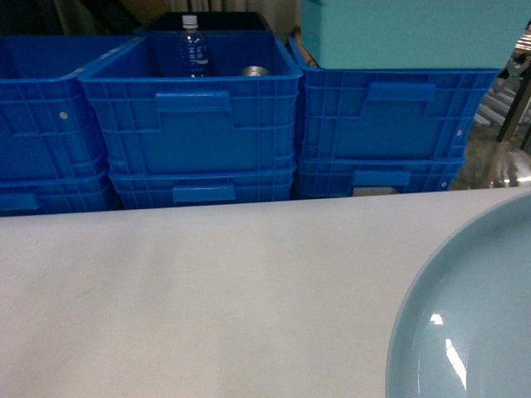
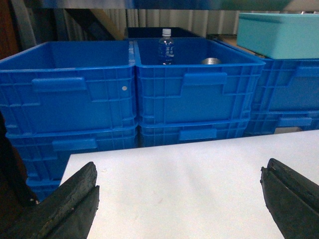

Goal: Place blue tray on left shelf second layer neatly

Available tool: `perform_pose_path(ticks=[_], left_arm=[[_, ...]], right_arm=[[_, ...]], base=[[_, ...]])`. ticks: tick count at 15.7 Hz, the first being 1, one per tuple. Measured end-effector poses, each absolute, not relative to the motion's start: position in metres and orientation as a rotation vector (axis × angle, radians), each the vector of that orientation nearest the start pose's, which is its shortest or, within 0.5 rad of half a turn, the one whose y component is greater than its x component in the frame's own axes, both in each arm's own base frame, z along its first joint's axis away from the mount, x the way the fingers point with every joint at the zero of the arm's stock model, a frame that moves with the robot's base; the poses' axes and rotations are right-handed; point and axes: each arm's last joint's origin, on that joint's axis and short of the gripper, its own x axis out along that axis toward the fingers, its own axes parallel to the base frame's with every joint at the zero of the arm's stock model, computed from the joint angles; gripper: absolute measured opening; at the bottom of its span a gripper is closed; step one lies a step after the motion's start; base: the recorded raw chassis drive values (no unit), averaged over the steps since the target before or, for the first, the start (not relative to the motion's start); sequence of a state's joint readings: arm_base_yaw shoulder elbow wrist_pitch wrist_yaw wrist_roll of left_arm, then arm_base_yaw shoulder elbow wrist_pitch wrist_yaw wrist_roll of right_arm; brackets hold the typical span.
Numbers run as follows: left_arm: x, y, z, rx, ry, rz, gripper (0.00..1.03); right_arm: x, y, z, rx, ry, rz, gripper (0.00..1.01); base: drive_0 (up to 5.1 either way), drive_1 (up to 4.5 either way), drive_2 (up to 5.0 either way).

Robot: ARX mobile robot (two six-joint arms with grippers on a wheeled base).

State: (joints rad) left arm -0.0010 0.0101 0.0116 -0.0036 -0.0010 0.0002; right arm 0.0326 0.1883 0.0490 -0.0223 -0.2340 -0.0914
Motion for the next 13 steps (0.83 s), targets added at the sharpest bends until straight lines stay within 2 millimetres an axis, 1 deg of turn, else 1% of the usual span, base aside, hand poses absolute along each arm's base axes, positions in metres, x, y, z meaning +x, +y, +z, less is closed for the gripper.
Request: perform_pose_path(ticks=[13], left_arm=[[0.0976, -0.0001, 0.1663, 0.0, 0.002, 0.0, 0.98]], right_arm=[[0.106, 0.0102, 0.1629, -0.074, 0.149, 0.273, 0.02]], base=[[-1.5, -1.54, -1.5]])
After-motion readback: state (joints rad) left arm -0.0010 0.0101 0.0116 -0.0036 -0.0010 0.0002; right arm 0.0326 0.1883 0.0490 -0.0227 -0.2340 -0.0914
